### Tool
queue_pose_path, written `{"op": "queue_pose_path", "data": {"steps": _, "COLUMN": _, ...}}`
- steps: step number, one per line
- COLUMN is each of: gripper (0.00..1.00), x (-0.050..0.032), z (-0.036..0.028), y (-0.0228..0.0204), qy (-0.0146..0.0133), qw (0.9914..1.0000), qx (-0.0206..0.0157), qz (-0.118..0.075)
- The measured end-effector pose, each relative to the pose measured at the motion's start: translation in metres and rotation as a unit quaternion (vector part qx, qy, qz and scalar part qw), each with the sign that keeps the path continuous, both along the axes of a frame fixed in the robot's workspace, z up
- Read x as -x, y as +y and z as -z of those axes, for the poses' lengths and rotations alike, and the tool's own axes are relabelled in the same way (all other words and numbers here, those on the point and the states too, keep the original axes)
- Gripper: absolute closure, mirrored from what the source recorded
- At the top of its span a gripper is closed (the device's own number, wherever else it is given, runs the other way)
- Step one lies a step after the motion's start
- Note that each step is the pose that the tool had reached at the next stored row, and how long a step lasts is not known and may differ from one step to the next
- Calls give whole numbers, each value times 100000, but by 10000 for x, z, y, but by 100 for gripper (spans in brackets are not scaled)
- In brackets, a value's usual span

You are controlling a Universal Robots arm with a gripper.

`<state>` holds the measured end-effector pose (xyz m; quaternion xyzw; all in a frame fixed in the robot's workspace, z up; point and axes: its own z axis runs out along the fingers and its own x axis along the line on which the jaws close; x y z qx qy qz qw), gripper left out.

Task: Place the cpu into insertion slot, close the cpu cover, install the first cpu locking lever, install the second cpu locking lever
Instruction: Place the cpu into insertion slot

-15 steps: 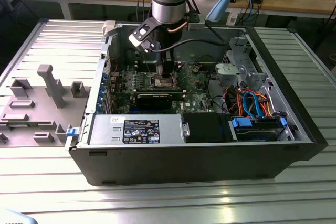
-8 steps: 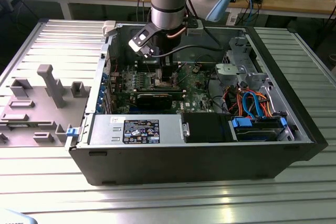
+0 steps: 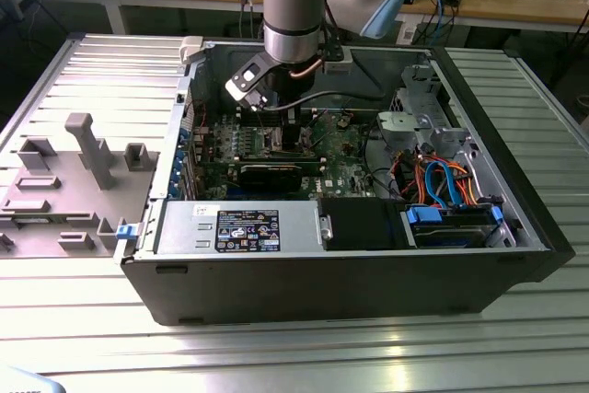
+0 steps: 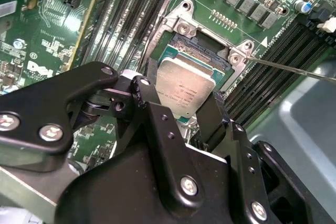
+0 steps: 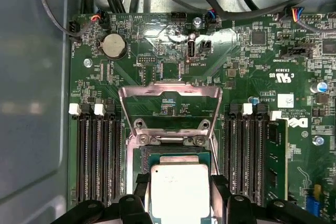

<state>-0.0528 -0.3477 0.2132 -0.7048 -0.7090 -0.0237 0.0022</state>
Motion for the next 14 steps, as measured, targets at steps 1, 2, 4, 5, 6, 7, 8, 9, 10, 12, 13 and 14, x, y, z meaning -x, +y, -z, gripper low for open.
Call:
{"op": "queue_pose_path", "data": {"steps": 1, "gripper": 45, "x": 0, "z": 10, "y": 4, "qy": 0, "qw": 99999, "qx": -8, "qz": 424}}
{"op": "queue_pose_path", "data": {"steps": 2, "gripper": 45, "x": 1, "z": 21, "y": 6, "qy": 1, "qw": 99997, "qx": -3, "qz": 786}}
{"op": "queue_pose_path", "data": {"steps": 4, "gripper": 45, "x": 10, "z": 35, "y": 6, "qy": -2, "qw": 99996, "qx": -2, "qz": 876}}
{"op": "queue_pose_path", "data": {"steps": 5, "gripper": 45, "x": 18, "z": 41, "y": 7, "qy": -2, "qw": 99996, "qx": 3, "qz": 870}}
{"op": "queue_pose_path", "data": {"steps": 6, "gripper": 45, "x": 23, "z": 44, "y": 8, "qy": 1, "qw": 99996, "qx": -1, "qz": 867}}
{"op": "queue_pose_path", "data": {"steps": 7, "gripper": 45, "x": 27, "z": 49, "y": 10, "qy": -2, "qw": 99996, "qx": -3, "qz": 869}}
{"op": "queue_pose_path", "data": {"steps": 8, "gripper": 45, "x": 27, "z": 52, "y": 14, "qy": 2, "qw": 99996, "qx": 0, "qz": 877}}
{"op": "queue_pose_path", "data": {"steps": 9, "gripper": 45, "x": 27, "z": 55, "y": 18, "qy": -2, "qw": 99996, "qx": -4, "qz": 893}}
{"op": "queue_pose_path", "data": {"steps": 10, "gripper": 45, "x": 27, "z": 58, "y": 23, "qy": -2, "qw": 99996, "qx": -4, "qz": 923}}
{"op": "queue_pose_path", "data": {"steps": 12, "gripper": 45, "x": 27, "z": 66, "y": 34, "qy": -4, "qw": 99995, "qx": -7, "qz": 1014}}
{"op": "queue_pose_path", "data": {"steps": 13, "gripper": 45, "x": 27, "z": 71, "y": 35, "qy": -6, "qw": 99995, "qx": -11, "qz": 1032}}
{"op": "queue_pose_path", "data": {"steps": 14, "gripper": 45, "x": 27, "z": 76, "y": 37, "qy": -1, "qw": 99994, "qx": -5, "qz": 1075}}
